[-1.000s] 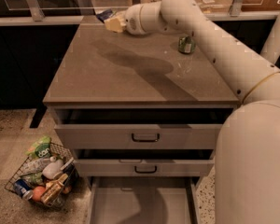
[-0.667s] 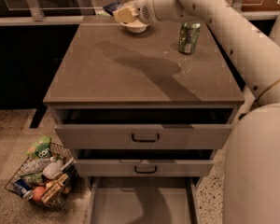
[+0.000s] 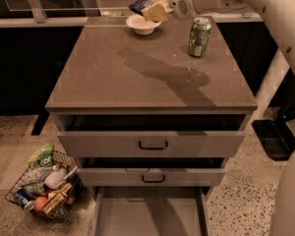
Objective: Place rxbar blueberry into bottom drawer
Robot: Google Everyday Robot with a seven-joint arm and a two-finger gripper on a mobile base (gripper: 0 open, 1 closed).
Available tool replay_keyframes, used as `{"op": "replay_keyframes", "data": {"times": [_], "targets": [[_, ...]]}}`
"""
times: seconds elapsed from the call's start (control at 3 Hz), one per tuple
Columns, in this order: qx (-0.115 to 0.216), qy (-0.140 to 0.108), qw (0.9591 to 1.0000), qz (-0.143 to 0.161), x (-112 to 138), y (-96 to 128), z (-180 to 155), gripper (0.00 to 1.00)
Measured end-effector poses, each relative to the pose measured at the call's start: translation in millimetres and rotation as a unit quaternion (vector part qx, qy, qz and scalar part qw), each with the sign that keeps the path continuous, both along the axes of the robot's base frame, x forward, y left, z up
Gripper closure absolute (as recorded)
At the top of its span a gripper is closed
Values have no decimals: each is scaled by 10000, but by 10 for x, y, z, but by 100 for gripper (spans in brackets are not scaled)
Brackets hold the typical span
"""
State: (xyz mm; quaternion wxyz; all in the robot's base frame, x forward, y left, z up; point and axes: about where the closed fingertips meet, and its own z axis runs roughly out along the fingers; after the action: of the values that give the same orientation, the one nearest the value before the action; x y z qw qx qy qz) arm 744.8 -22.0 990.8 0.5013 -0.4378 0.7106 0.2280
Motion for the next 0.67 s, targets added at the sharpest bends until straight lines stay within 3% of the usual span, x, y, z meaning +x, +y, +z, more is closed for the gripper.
{"op": "replay_keyframes", "data": {"times": [0.67], "targets": [[-106,-3,9999,-123,-654,-622,-189,100]]}}
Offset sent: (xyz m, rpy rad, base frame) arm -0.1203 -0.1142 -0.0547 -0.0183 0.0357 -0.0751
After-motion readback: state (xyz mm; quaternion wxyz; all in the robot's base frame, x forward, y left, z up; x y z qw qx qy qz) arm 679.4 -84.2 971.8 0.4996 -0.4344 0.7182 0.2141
